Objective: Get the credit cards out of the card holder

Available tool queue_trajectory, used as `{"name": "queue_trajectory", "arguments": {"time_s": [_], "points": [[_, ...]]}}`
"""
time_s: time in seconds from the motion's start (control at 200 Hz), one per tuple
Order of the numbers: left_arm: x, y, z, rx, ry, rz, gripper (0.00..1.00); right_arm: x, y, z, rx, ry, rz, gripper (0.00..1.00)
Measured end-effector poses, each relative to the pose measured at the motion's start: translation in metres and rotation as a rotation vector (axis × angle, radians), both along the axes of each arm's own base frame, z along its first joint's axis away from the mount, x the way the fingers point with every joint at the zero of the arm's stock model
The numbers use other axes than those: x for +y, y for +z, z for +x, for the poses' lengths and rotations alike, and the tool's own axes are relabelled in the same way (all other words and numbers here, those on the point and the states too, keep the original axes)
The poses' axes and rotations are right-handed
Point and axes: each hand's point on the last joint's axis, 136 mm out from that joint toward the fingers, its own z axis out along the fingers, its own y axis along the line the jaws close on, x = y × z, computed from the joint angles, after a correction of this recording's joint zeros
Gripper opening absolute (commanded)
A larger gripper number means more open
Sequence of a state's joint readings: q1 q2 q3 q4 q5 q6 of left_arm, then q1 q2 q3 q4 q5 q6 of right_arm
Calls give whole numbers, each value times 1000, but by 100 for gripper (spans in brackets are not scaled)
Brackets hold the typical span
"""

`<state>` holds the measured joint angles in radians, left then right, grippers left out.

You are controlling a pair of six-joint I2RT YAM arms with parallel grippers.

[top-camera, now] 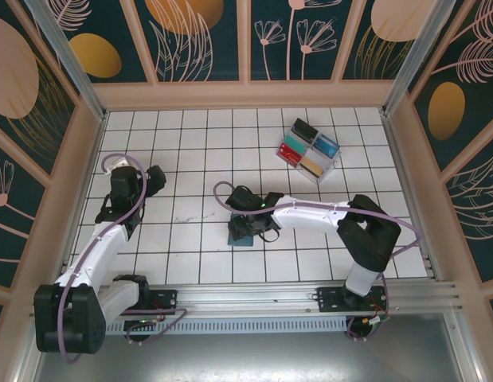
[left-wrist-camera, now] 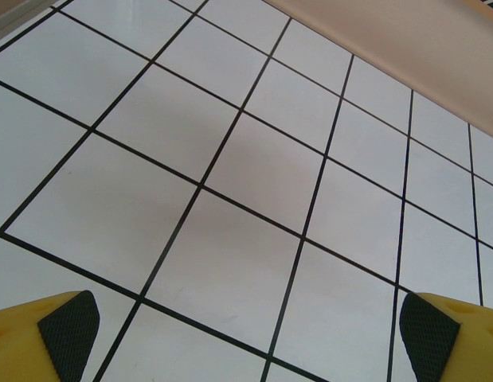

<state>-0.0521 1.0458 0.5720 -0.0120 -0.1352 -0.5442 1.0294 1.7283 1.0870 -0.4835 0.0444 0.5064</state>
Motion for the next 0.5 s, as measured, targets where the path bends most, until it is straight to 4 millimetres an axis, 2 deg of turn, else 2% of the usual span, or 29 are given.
{"name": "queue_trajectory", "arguments": {"time_s": [0.14,0.275,0.38,0.5], "points": [[-2,0,0,1,-6,-9,99,-4,-17,2,16,-17,-39,62],[-7,-5,-1,18,-27,-35,99,-1,-17,12,0,-28,-25,61],[-16,-14,0,45,-64,-73,99,3,-17,32,-25,-43,-8,61],[-31,-30,1,99,-123,-138,99,15,-16,65,-76,-36,14,59]]}}
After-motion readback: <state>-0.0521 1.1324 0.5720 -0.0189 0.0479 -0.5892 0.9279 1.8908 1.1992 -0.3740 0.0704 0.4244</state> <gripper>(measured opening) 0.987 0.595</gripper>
